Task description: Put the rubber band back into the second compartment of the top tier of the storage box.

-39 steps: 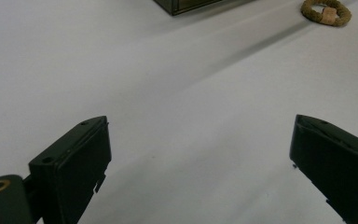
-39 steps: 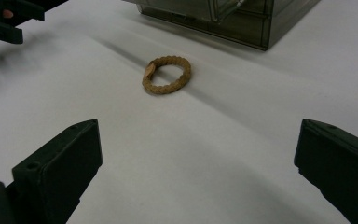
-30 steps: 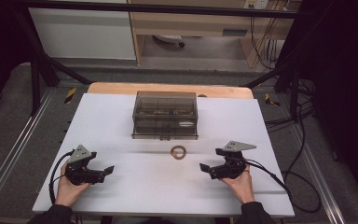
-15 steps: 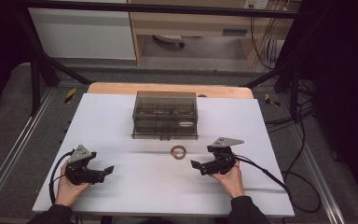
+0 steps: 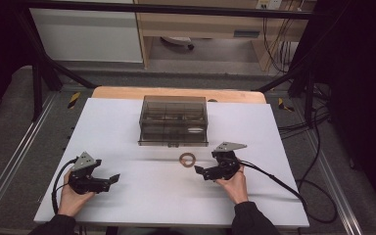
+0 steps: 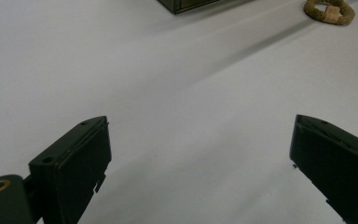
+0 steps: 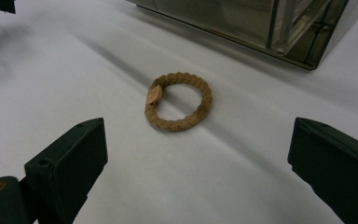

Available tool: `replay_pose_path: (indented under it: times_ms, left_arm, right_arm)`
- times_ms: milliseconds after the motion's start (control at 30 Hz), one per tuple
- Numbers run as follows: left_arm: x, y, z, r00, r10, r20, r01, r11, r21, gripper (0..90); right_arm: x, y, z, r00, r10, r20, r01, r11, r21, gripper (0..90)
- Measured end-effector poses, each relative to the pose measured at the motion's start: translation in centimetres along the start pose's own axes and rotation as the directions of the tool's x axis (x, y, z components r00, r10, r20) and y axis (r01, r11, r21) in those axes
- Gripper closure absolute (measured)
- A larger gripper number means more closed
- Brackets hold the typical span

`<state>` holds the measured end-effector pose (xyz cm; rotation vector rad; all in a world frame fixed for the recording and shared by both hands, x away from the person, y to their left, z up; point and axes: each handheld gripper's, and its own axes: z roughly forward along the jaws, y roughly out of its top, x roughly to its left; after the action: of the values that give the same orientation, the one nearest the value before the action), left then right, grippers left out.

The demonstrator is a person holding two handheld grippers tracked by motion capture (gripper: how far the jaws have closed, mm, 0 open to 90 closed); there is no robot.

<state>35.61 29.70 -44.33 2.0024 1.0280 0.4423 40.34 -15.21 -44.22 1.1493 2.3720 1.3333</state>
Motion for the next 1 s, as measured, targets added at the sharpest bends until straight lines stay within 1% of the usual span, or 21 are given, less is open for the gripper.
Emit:
replay_pose_path:
  times_ms: [233, 333, 367, 400, 433, 467, 633, 700, 767, 800, 833, 900, 1000]
  left_arm:
    - [0.0, 0.0, 0.0, 1.0, 0.0, 0.0, 0.0, 1.0, 0.0, 4.7]
    - [0.0, 0.0, 0.0, 1.0, 0.0, -0.001, 0.0, 1.0, 0.001, 4.7]
    - [0.0, 0.0, 0.0, 1.0, 0.0, -0.001, 0.0, 1.0, 0.0, 4.7]
    - [0.0, 0.0, 0.0, 1.0, 0.0, -0.001, 0.0, 1.0, 0.0, 4.7]
    - [0.0, 0.0, 0.0, 1.0, 0.0, -0.001, 0.0, 1.0, 0.0, 4.7]
    - [0.0, 0.0, 0.0, 1.0, 0.0, -0.001, 0.0, 1.0, -0.001, 4.7]
    - [0.0, 0.0, 0.0, 1.0, 0.0, -0.002, 0.0, 1.0, 0.002, 4.8]
    - [0.0, 0.0, 0.0, 1.0, 0.0, -0.002, 0.0, 1.0, 0.001, 4.8]
    - [0.0, 0.0, 0.0, 1.0, 0.001, -0.002, -0.001, 1.0, 0.002, 4.8]
    - [0.0, 0.0, 0.0, 1.0, 0.0, -0.003, 0.0, 1.0, 0.002, 4.8]
    - [0.0, 0.0, 0.0, 1.0, 0.0, -0.003, 0.0, 1.0, 0.002, 4.7]
    - [0.0, 0.0, 0.0, 1.0, 0.0, -0.003, 0.0, 1.0, 0.001, 4.8]
    - [0.0, 0.0, 0.0, 1.0, 0.0, -0.004, 0.0, 1.0, -0.002, 4.8]
  right_arm:
    - [0.2, 0.3, 1.2, 0.9997, -0.002, 0.023, 0.002, 1.0, 0.006, 8.9]
    - [0.3, 0.5, 1.5, 0.9996, 0.0, 0.028, -0.001, 1.0, 0.013, 12.1]
    - [0.3, 0.5, 1.7, 0.9994, -0.006, 0.034, 0.006, 1.0, 0.014, 12.9]
    - [0.3, 0.6, 1.8, 0.9992, -0.012, 0.037, 0.011, 1.0, 0.015, 14.5]
    - [0.3, 0.7, 2.0, 0.9991, -0.007, 0.041, 0.007, 1.0, 0.017, 17.1]
    - [0.3, 0.7, 2.0, 0.9991, -0.007, 0.041, 0.007, 1.0, 0.017, 17.1]
    - [0.2, 0.7, 2.4, 0.9987, 0.014, 0.048, -0.015, 1.0, 0.012, 24.0]
    - [0.1, 0.7, 2.5, 0.9988, 0.012, 0.047, -0.012, 1.0, 0.009, 27.6]
    - [0.1, 0.8, 2.7, 0.9986, -0.003, 0.054, 0.003, 1.0, 0.015, 32.8]
    - [0.1, 0.8, 2.7, 0.9986, -0.003, 0.054, 0.003, 1.0, 0.015, 32.8]
    - [0.2, 1.0, 2.9, 0.9983, -0.016, 0.056, 0.015, 1.0, 0.02, 36.3]
    - [0.2, 1.0, 3.0, 0.9983, -0.019, 0.055, 0.018, 1.0, 0.019, 37.6]
    - [0.2, 1.2, 3.4, 0.9973, -0.022, 0.07, 0.02, 0.999, 0.03, 42.0]
